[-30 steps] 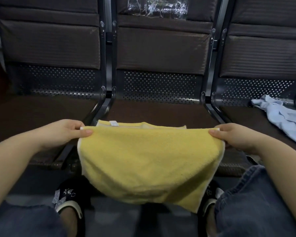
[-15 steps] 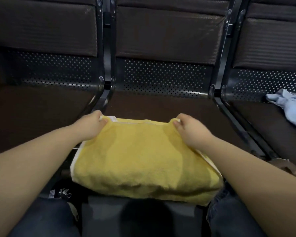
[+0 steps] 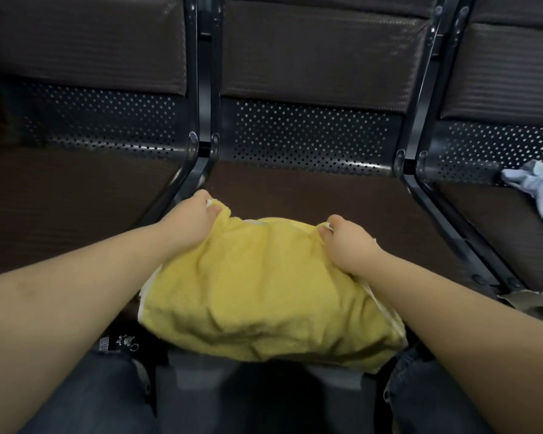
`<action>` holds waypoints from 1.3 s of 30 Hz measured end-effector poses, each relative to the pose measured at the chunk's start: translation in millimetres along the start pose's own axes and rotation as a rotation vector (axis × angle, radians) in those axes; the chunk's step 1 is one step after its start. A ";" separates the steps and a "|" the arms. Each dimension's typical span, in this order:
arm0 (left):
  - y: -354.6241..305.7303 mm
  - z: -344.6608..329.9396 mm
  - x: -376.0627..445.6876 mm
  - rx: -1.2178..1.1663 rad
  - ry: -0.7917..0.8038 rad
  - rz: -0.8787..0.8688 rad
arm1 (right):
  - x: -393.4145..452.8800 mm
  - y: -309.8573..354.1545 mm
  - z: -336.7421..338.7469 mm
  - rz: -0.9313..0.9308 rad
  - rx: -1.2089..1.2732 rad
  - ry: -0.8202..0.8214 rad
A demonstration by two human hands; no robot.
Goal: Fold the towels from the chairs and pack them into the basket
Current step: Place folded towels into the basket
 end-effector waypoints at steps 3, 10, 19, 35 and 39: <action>1.3 10.6 -20.4 -0.014 0.079 0.032 | -27.5 -1.8 14.0 -0.100 0.023 0.175; 26.2 9.5 -97.0 -0.366 0.642 0.137 | -94.1 -32.2 30.4 -0.062 0.208 0.886; 82.1 34.5 -129.6 -0.247 0.891 0.318 | -99.8 -88.5 38.6 -0.305 0.134 0.961; 65.3 49.4 -82.2 -0.151 0.337 0.092 | -62.7 -87.3 76.8 -0.215 0.163 0.138; 53.0 54.2 -57.2 -0.056 0.104 0.069 | -52.0 -73.2 83.4 -0.177 0.069 -0.059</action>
Point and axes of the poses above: each hand's wrist, its own x-axis towards the middle knuckle, its own z-axis out of the back of the hand, y = z × x, the point moved 3 cm from there along x, towards the middle knuckle, and after that the axes turned 7 degrees about -z, right-handed, at the moved point
